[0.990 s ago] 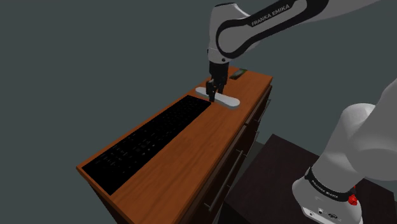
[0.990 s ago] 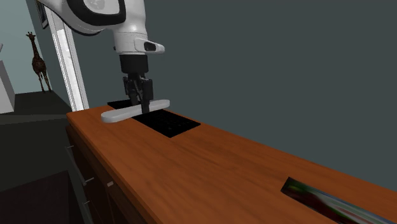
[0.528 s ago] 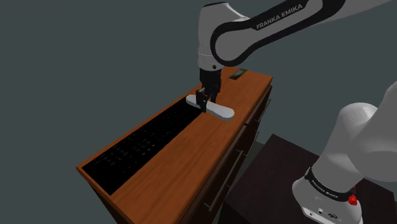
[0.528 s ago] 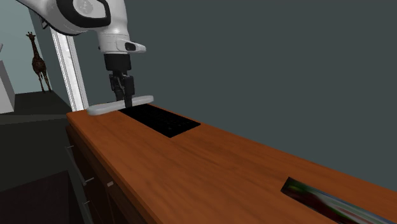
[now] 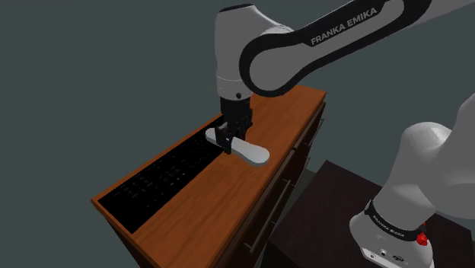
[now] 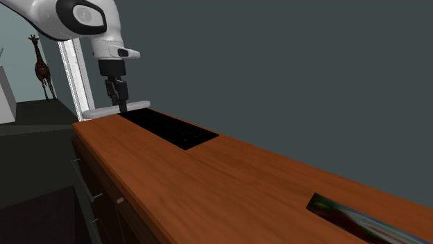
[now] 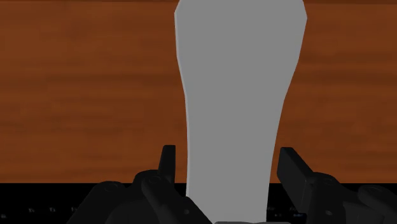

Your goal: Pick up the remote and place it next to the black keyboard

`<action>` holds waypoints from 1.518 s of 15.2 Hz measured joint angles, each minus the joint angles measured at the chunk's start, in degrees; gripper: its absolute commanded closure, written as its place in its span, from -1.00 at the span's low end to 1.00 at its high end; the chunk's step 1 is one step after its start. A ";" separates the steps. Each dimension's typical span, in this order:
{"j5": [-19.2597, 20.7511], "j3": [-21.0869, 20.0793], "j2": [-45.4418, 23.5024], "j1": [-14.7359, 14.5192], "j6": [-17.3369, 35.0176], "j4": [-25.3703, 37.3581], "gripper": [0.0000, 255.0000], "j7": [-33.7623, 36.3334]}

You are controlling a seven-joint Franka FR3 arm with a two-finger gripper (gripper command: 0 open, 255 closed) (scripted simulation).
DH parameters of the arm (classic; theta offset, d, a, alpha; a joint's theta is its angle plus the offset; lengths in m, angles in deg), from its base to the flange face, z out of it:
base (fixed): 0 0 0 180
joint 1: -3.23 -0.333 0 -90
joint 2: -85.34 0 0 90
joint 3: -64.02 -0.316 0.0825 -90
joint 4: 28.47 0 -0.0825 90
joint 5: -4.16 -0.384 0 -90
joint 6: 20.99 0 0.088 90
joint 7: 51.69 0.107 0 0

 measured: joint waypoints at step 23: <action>3.66 -12.40 -17.68 -11.14 0.93 15.92 1.00 25.55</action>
